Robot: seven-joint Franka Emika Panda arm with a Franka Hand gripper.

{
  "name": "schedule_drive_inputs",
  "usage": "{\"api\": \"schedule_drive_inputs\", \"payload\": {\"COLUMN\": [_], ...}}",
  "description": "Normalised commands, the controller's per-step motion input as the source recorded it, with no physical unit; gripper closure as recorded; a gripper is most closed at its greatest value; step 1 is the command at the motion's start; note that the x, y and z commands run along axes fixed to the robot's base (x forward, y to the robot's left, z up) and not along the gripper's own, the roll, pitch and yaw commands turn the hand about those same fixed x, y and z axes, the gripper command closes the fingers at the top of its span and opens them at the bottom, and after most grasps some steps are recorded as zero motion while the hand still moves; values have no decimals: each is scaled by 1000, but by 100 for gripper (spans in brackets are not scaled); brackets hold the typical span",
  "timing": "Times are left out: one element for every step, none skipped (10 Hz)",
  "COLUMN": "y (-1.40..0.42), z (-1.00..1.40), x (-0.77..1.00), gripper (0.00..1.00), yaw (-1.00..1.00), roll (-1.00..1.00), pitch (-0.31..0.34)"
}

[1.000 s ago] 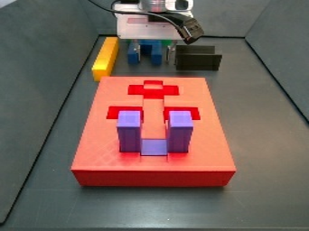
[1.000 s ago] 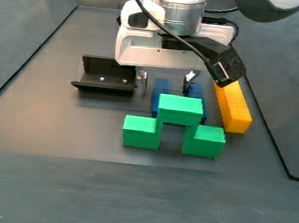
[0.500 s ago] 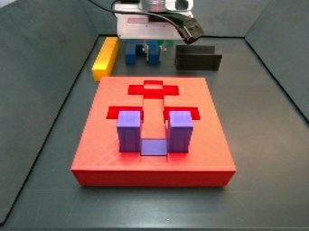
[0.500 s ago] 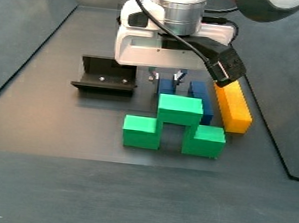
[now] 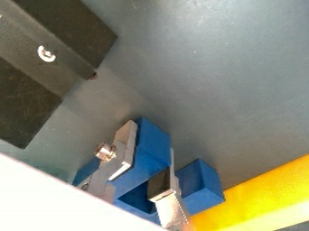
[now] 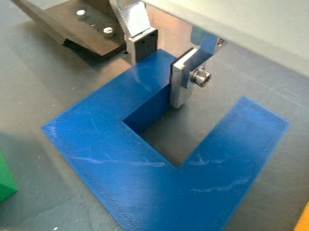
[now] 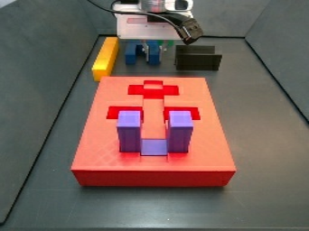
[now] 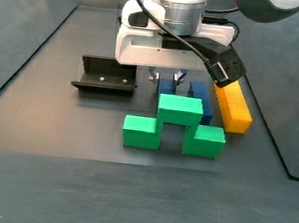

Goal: Pick up the blue object. Move up. Place the blue object on the fixture. Regrasp the blue object. Move to above the board. Insert the blue object.
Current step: Pick up the blue object.

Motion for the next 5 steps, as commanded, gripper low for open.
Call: {"api": "schedule_drive_inputs", "payload": {"y": [0, 0, 0, 0, 0], "z": [0, 0, 0, 0, 0], "x": [0, 0, 0, 0, 0], "gripper": [100, 100, 100, 100, 100], "yaw": [0, 0, 0, 0, 0], "roll": [0, 0, 0, 0, 0], "pitch": [0, 0, 0, 0, 0]}}
